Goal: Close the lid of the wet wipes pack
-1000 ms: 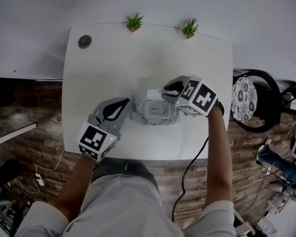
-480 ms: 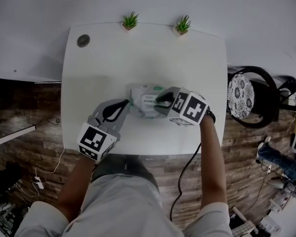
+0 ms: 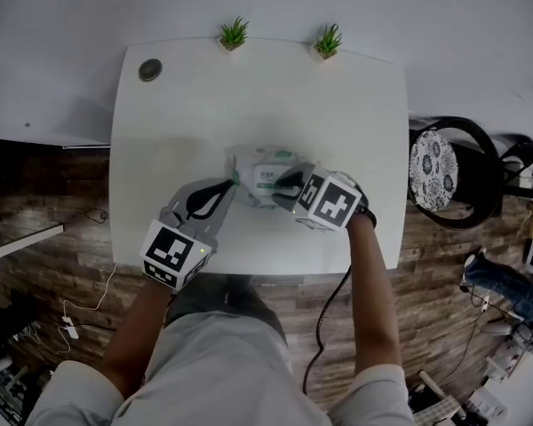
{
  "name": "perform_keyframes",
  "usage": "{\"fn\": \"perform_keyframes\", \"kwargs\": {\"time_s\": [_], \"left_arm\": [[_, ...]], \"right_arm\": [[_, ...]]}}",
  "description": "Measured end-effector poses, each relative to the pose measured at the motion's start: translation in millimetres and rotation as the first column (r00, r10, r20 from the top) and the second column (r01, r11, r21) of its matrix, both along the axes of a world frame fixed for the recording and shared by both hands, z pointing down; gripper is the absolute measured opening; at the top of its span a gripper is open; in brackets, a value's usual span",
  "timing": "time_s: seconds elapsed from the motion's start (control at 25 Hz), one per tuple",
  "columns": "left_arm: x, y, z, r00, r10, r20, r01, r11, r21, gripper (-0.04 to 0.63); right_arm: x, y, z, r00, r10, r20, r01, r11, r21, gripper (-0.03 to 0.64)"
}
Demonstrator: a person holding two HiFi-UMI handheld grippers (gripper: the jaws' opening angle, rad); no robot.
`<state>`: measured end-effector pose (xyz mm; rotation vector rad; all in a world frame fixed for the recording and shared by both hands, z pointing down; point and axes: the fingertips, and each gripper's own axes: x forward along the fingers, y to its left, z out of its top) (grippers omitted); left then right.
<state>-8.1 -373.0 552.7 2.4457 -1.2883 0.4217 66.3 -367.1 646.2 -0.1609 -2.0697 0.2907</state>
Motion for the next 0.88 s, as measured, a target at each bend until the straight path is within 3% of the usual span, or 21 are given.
{"fn": "perform_keyframes", "kwargs": {"time_s": [0.52, 0.88], "left_arm": [[2.2, 7.8, -4.2, 1.0, 0.008, 0.002, -0.008, 1.0, 0.006, 0.006], [-3.1, 18.2, -13.6, 1.0, 0.01, 0.01, -0.01, 1.0, 0.024, 0.007]], "right_arm": [[0.1, -2.0, 6.7, 0.999, 0.03, -0.015, -0.028, 0.995, 0.093, 0.106], [4.2, 0.8, -10.6, 0.977, 0.175, 0.118, -0.19, 0.974, 0.125, 0.106]]}}
